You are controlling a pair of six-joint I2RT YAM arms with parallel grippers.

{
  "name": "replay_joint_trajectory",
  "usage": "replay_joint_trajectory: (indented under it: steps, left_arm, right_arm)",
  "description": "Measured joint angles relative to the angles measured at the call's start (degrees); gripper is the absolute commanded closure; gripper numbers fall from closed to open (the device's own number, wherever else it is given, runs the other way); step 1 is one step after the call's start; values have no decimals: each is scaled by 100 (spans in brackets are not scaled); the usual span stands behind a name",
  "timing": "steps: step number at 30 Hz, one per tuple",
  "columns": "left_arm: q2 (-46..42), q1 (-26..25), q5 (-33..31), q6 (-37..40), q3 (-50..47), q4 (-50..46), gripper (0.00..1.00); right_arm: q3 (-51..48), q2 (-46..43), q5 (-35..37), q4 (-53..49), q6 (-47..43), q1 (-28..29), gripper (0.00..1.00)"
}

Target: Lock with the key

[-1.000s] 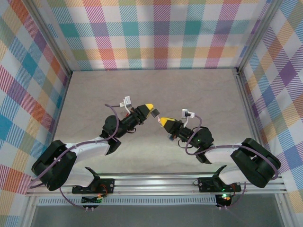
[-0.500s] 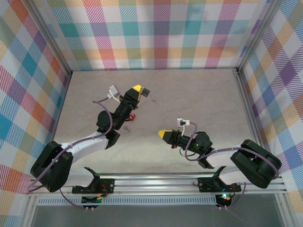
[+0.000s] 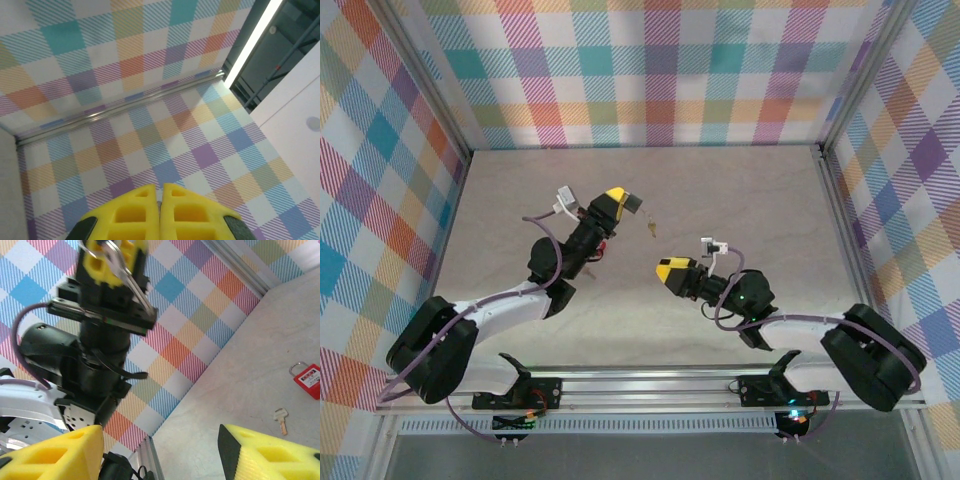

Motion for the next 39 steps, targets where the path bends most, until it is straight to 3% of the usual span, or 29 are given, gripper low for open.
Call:
replay_joint_trajectory:
  steps: [9, 28, 35, 39]
  left_arm:
    - [269, -140, 42, -90, -138, 2, 100]
    - [341, -442, 103, -107, -459, 2, 100]
    - [341, -461, 101, -107, -459, 7, 100]
    - [341, -463, 103, -107, -459, 7, 100]
  right_arm:
    - [299, -734, 68, -713, -396, -103, 32]
    - [1001, -278, -7, -1198, -387, -372, 29]
    - [1043, 48, -153, -1132, -275, -372, 33]
    - [1084, 160, -243, -1019, -184, -372, 41]
